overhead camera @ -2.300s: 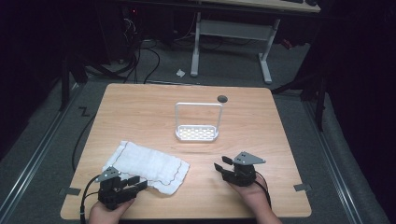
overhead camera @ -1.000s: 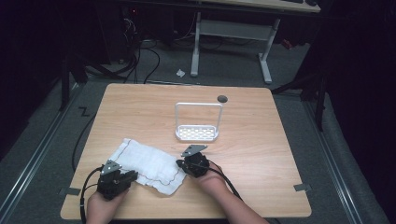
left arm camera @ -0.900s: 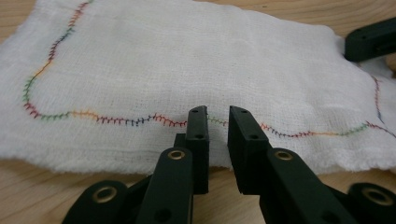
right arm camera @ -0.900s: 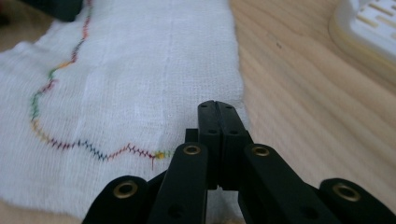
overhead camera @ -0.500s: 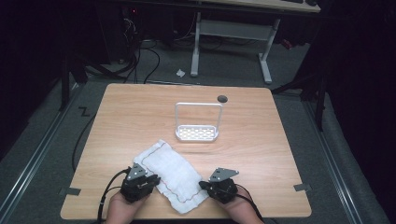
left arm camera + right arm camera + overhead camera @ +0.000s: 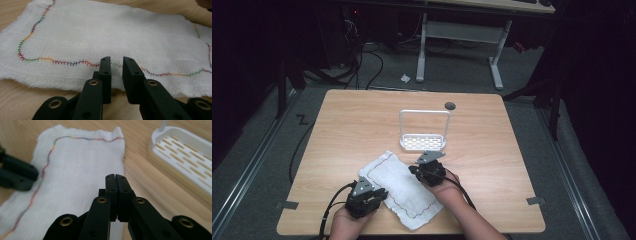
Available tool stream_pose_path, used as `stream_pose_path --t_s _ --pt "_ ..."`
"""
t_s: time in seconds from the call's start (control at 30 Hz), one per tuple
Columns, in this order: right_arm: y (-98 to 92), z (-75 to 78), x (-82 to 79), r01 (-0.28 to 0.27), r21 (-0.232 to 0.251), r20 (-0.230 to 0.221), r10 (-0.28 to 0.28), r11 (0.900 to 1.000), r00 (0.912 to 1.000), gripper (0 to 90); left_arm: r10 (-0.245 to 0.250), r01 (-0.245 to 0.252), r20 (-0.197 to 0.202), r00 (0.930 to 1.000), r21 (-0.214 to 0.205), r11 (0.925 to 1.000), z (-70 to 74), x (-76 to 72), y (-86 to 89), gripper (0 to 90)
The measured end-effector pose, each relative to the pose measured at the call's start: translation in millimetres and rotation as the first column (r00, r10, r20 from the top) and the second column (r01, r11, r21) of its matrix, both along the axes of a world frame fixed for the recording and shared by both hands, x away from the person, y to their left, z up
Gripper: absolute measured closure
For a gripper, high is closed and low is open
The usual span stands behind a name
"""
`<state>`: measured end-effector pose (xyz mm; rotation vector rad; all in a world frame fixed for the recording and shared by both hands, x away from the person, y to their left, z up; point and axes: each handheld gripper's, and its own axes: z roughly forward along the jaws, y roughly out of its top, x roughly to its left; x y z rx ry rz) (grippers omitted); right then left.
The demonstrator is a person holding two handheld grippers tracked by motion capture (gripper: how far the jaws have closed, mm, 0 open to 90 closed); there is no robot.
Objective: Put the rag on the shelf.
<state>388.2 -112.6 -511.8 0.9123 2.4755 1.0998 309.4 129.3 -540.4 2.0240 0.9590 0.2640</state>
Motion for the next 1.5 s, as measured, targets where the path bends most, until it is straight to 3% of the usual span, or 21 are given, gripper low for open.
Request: stream_pose_path --t_s 0.1,0.17,0.2,0.3,0.53,0.6,0.8,1.07,1.17,1.23,1.33,1.43,1.5 --pt "9.7 -8.1 12.4 0.002 -0.021 -0.029 -0.002 0.9998 0.9996 90.0 -0.001 0.001 0.002 1.0 -0.001 1.0 -0.2 -0.4 0.4 77.4" --pt "11.2 -14.5 12.6 -0.004 -0.048 -0.038 0.003 0.9988 0.9993 90.0 -0.001 0.001 -0.002 1.0 -0.005 1.0 -0.3 -0.2 0.8 77.4" --pt "9.3 -16.7 10.3 -0.006 -0.042 -0.024 0.005 0.9991 0.9997 90.0 0.003 -0.003 -0.008 1.0 -0.013 0.9999 -0.4 0.2 0.9 77.4" --pt "0.1 -17.7 1.1 -0.005 -0.037 -0.023 0.004 0.9993 0.9997 90.0 -0.004 -0.001 -0.074 0.9972 -0.072 0.9974 -0.7 4.9 2.8 77.4" --pt "-37.2 -20.3 -30.5 0.021 -0.021 -0.008 -0.021 0.9996 0.9997 90.0 -0.038 0.034 -0.079 0.9961 -0.056 0.9979 1.5 13.4 -20.6 78.0" --pt "-49.7 -20.6 -37.5 0.04 -0.015 -0.008 -0.04 0.9991 0.9992 90.0 -0.07 0.063 -0.098 0.9927 -0.075 0.9952 1.1 18.7 -30.9 78.0" --pt "-85.6 -20.2 -55.3 0.082 -0.007 -0.024 -0.083 0.9966 0.9963 90.0 -0.132 0.129 -0.071 0.9887 -0.053 0.9903 1.6 31.0 -58.8 77.9" --pt "-114.5 -21.6 -71.5 0.116 0.018 -0.049 -0.115 0.9931 0.9922 88.4 -0.156 0.154 -0.047 0.9867 -0.048 0.987 0.5 26.4 -63.6 76.4" --pt "-117.5 -21.5 -70.3 0.137 0.045 -0.062 -0.134 0.9896 0.9891 87.7 -0.16 0.159 -0.027 0.9868 -0.046 0.9863 -0.4 23.5 -63.9 73.0" --pt "-114.8 -20.0 -70.7 0.13 0.062 -0.046 -0.128 0.9896 0.9908 87.1 -0.158 0.157 -0.027 0.987 -0.048 0.9865 -0.4 22.3 -64.8 70.6" --pt "-105.0 -20.6 -70.7 0.107 0.042 -0.034 -0.106 0.9933 0.9938 86.7 -0.161 0.16 -0.015 0.9869 -0.036 0.9864 -0.4 20.6 -65.6 69.0" --pt "-98.8 -20.8 -71.6 0.094 0.01 -0.023 -0.094 0.9955 0.9953 86.2 -0.179 0.179 -0.004 0.9839 -0.019 0.9837 -0.3 18.0 -64.5 73.2" --pt "-100.6 -21.4 -73.7 0.085 0.026 -0.039 -0.084 0.9961 0.9957 86.1 -0.184 0.184 -0.01 0.9829 -0.022 0.9827 -0.2 15.1 -63.3 73.2"
